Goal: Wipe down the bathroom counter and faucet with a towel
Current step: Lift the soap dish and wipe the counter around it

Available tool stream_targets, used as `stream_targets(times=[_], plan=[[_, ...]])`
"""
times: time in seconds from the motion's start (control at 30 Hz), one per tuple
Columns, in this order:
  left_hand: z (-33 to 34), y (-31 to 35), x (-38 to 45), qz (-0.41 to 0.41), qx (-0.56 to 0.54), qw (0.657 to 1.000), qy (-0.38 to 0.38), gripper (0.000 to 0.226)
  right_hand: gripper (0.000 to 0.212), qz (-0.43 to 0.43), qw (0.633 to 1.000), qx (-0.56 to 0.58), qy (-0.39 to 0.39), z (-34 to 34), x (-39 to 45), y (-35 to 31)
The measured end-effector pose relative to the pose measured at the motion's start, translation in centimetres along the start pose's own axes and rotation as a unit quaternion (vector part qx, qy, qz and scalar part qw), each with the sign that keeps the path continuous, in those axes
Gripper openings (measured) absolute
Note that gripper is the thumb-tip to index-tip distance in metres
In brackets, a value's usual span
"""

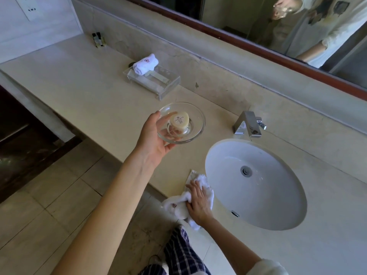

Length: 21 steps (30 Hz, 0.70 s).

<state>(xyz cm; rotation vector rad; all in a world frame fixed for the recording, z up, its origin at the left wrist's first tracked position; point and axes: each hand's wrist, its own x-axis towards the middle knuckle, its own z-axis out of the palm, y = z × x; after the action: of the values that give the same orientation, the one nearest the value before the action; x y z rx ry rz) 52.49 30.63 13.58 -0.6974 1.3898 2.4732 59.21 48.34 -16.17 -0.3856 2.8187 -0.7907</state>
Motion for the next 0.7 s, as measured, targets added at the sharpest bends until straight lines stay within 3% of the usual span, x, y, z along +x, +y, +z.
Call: stream_targets(times=[0.2,0.3,0.33,0.4,0.5,0.57,0.7], plan=[[0.7,1.8,3.7,0.013,0.005,1.0,0.006,0.033,0.057,-0.11,0.983,-0.036,-0.139,-3.3,10.3,1.0],[1.0,2.6,5.4,0.024,-0.002,1.0,0.005,0.032,0.056,-0.146,0.975,-0.132,-0.106,-4.9,15.5,2.6],[1.2,3.0,6.0,0.025,-0.002,1.0,0.006,0.032,0.053,-0.137,0.969,-0.192,-0.079,-5.3,16.8,3.0],[1.5,3.4,6.9,0.022,-0.001,1.0,0.012,0.032,0.048,-0.035,0.966,-0.241,-0.084,-5.4,18.6,2.9],[2.2,3.9,8.2,0.02,-0.004,1.0,0.008,0.032,0.042,0.067,0.985,-0.142,-0.069,-4.9,19.4,0.8],[2.7,4.1,9.0,0.01,-0.001,1.0,0.006,0.032,0.045,0.039,0.99,-0.115,-0.067,-3.6,18.3,-1.0],[4.1,4.2,11.1,0.006,0.032,0.999,0.001,0.034,0.054,-0.106,0.984,-0.098,-0.104,0.1,13.9,-3.8]])
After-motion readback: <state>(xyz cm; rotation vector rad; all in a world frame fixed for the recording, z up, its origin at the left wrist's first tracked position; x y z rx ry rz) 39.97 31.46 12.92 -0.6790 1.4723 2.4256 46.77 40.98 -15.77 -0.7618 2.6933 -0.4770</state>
